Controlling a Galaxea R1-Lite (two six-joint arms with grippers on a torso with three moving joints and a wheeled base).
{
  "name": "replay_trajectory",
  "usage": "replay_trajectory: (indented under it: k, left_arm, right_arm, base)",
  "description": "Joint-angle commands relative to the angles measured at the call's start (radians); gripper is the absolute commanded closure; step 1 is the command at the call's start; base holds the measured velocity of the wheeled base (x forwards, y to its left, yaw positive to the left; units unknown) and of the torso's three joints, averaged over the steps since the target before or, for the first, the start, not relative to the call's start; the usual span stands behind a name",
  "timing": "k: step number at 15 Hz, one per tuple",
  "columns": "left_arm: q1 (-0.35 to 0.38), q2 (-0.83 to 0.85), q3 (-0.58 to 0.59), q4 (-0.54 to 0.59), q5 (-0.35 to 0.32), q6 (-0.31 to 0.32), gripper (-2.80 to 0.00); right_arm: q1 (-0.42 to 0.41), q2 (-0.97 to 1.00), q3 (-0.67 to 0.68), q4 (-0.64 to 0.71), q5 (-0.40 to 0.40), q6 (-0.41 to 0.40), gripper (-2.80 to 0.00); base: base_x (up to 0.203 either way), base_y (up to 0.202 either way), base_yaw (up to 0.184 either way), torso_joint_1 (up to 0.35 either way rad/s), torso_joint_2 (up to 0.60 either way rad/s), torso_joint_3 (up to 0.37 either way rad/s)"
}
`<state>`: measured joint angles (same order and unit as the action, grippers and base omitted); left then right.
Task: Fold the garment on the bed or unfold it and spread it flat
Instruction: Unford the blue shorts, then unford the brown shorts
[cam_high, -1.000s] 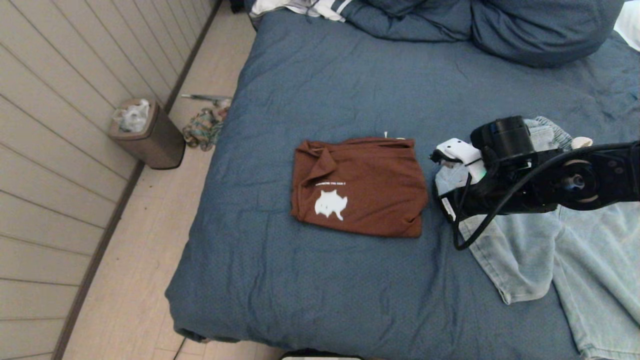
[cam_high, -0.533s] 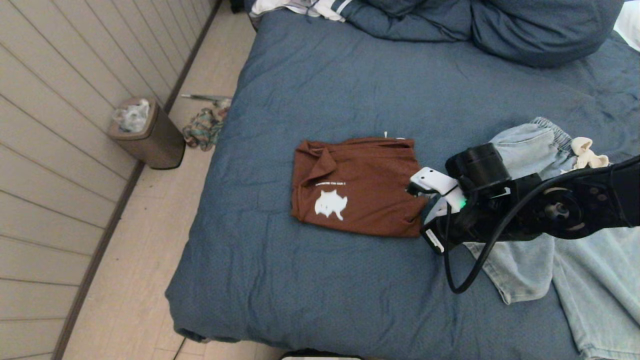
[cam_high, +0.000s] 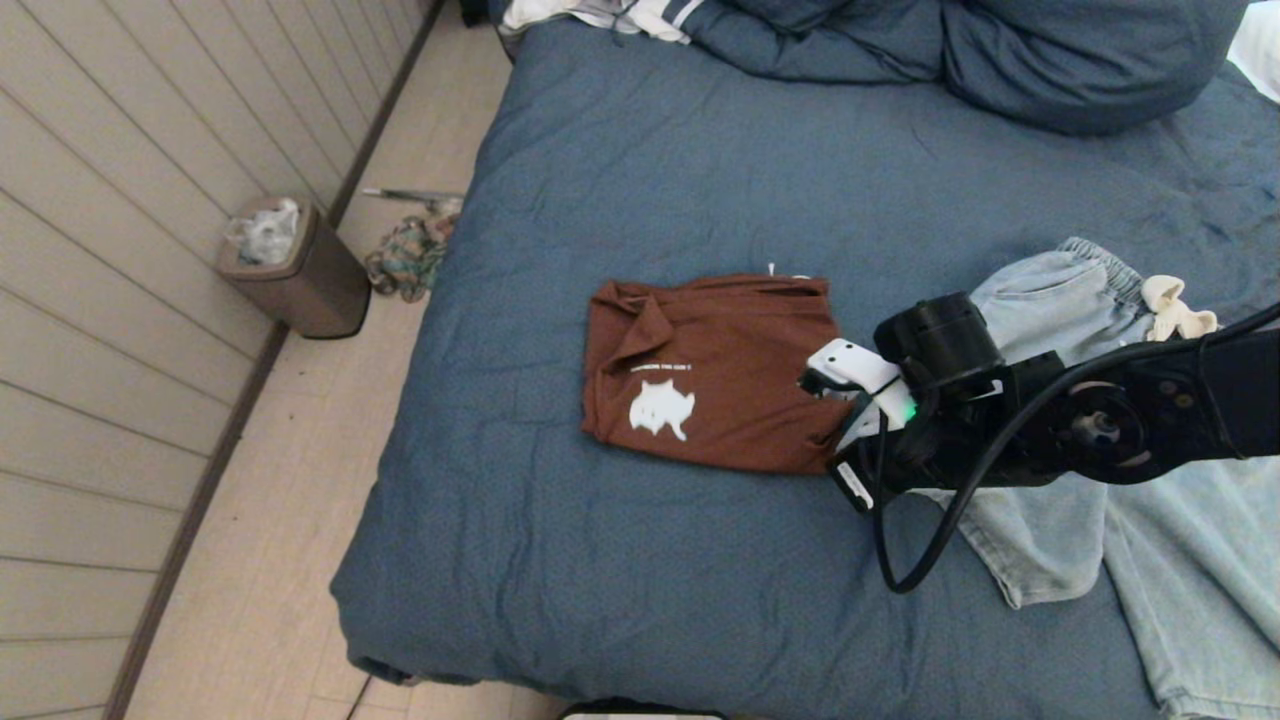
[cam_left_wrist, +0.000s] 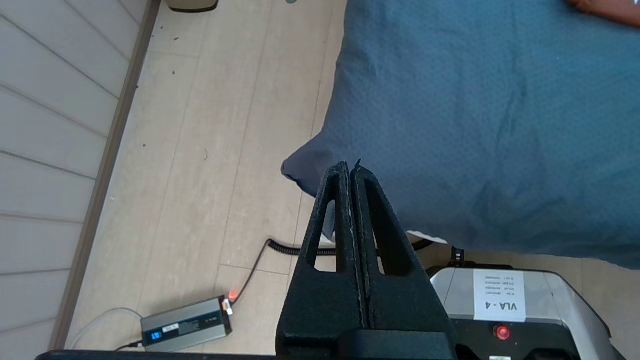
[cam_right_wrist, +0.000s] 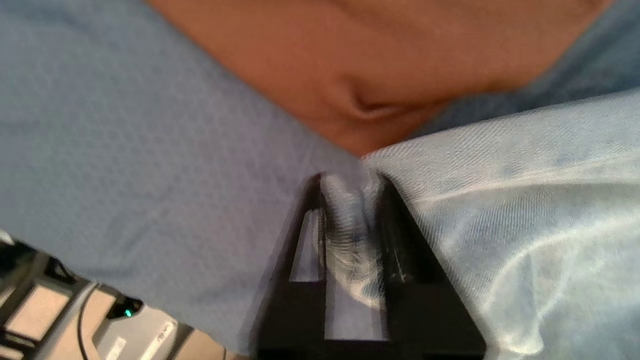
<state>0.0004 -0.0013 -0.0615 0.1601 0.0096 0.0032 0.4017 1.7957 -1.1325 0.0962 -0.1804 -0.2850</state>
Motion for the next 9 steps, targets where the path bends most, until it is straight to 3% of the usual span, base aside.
replay_trajectory:
  k: [1,3,6,9]
  left_arm:
    - [0.000,0.001,0.000,0.001,0.000,0.000,0.00]
    - [0.000,0.001,0.000,0.001,0.001,0.000,0.00]
    - [0.001,0.001,0.000,0.001,0.001,0.000,0.00]
    - [0.000,0.001,0.000,0.001,0.001,0.000,0.00]
  right_arm:
    - [-0.006,0.006,-0.026,-0.003,0.000,0.003,-2.80]
    - [-0.011,-0.005,-0.047,-0.036,0.012,0.039,-2.80]
    - [-0.038,-0.037,-0.061,-0.095,0.101,0.093,-2.80]
    - [-0.072,-0.035,-0.142,-0.096,0.109,0.186,-2.80]
  base:
    - [0.000,0.000,0.000,0.000,0.00,0.000]
    - [0.000,0.000,0.000,0.000,0.00,0.000]
    - [0.000,0.000,0.000,0.000,0.00,0.000]
    - [0.000,0.000,0.000,0.000,0.00,0.000]
